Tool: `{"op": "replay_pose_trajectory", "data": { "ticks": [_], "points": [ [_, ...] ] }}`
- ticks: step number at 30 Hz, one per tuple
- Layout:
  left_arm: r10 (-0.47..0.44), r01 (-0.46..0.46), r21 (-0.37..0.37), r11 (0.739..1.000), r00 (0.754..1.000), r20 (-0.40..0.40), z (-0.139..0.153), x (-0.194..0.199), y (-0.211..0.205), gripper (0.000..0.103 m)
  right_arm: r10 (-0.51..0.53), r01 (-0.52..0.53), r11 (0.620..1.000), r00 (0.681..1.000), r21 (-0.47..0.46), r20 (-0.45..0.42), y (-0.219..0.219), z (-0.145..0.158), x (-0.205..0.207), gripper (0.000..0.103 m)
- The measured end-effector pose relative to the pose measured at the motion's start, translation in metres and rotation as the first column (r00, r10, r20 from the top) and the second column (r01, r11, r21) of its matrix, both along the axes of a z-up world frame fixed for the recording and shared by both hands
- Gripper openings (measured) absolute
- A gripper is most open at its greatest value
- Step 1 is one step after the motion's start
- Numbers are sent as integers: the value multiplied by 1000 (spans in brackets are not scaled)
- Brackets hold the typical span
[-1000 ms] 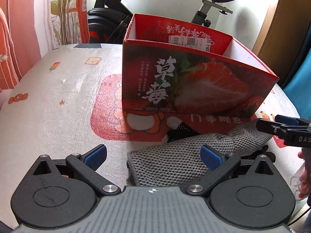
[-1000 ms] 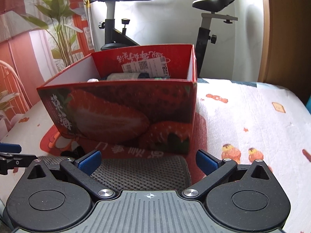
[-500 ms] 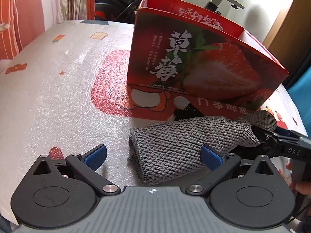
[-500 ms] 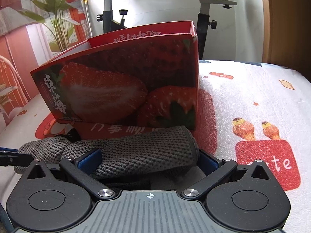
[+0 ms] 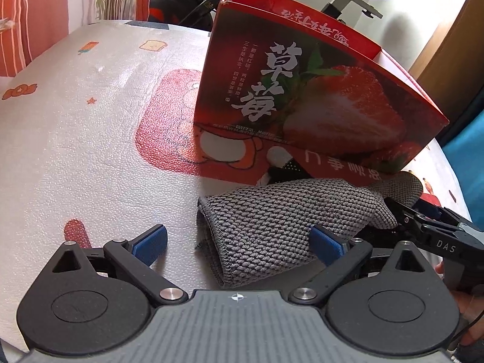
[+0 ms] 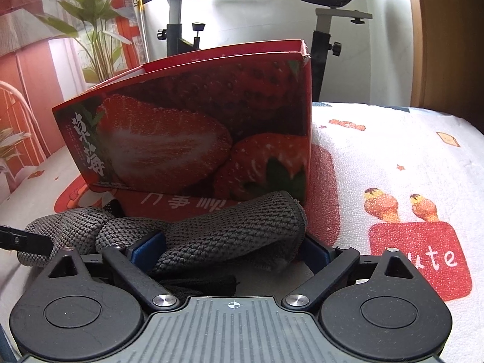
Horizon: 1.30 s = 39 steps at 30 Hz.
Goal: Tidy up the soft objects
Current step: 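Close the left tool on the grey glove while the right tool grips its cuff, then lift the grey glove with both tools and carry it over the box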
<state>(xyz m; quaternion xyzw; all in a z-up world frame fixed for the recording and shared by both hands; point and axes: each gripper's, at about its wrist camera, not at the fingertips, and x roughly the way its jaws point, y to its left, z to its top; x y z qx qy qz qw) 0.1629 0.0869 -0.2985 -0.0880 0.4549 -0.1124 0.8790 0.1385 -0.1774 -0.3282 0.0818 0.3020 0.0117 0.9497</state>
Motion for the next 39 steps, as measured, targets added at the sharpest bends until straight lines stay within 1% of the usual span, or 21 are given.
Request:
{"op": "replay_pose_trajectory", "data": {
  "ticks": [1, 3, 5, 8, 9, 11, 13, 14, 15, 17, 18, 19, 20, 21, 23, 27, 32, 36, 39],
  "points": [
    [-3, 3, -2, 1000, 1000, 3, 0, 0, 0, 97, 6, -6, 1000, 1000, -6, 3, 1, 0, 0, 86],
    [-11, 11, -7, 1000, 1000, 7, 0, 0, 0, 95, 16, -16, 1000, 1000, -16, 8, 3, 1, 0, 83],
    [-17, 17, -6, 1000, 1000, 12, 1, -1, -1, 93, 25, -25, 1000, 1000, -16, 13, 4, 1, 0, 76],
    [-18, 18, -7, 1000, 1000, 20, 1, -2, -2, 91, 39, -39, 999, 999, -18, 20, 6, 1, 0, 69],
    [-18, 18, -7, 1000, 1000, 22, 1, -2, -3, 88, 42, -42, 999, 999, -18, 22, 6, 1, -1, 67],
    [-22, 22, -10, 1000, 999, 29, 2, -4, 0, 78, 47, -47, 999, 999, -19, 26, 7, 1, -1, 62],
    [-32, 33, -15, 999, 999, 37, 3, -6, 0, 64, 52, -51, 998, 998, -21, 31, 8, 2, -2, 59],
    [-31, 32, -7, 999, 999, 40, 3, -6, 0, 59, 52, -52, 998, 998, -25, 33, 9, 2, -2, 55],
    [-28, 28, 2, 1000, 999, 42, 3, -6, 0, 53, 53, -52, 998, 998, -25, 34, 9, 2, -2, 54],
    [-18, 18, -5, 1000, 999, 45, 4, -6, 2, 36, 53, -52, 999, 998, -16, 36, 7, 2, -3, 47],
    [-16, 16, -16, 1000, 999, 47, 5, -6, 4, 24, 51, -50, 999, 998, -8, 35, 6, 3, -3, 44],
    [-16, 18, -23, 1000, 999, 49, 6, -6, 5, 17, 49, -49, 999, 998, 2, 35, 4, 3, -4, 38],
    [-16, 17, -20, 1000, 998, 55, 7, -6, 6, 14, 46, -47, 999, 998, 21, 32, 1, 5, -4, 33],
    [-17, 18, -18, 1000, 998, 63, 8, -6, 6, 8, 44, -46, 998, 999, 39, 31, -2, 7, -4, 30],
    [-17, 19, -17, 1000, 997, 75, 11, -7, 6, 7, 40, -42, 997, 998, 61, 38, -7, 14, -3, 20],
    [0, 3, -24, 1000, 994, 109, 18, -8, 9, 6, 46, -50, 996, 997, 68, 65, -12, 28, -5, 17],
    [17, -15, -16, 1000, 987, 157, 29, -11, 12, 6, 74, -77, 996, 993, 39, 92, -7, 41, -12, 16],
    [27, -27, -4, 1000, 976, 216, 43, -14, 14, 6, 97, -100, 995, 987, 16, 127, -1, 55, -17, 16],
    [36, -34, -9, 999, 964, 262, 58, -16, 19, 6, 114, -116, 993, 980, 4, 163, 4, 68, -19, 16]
  ]
}}
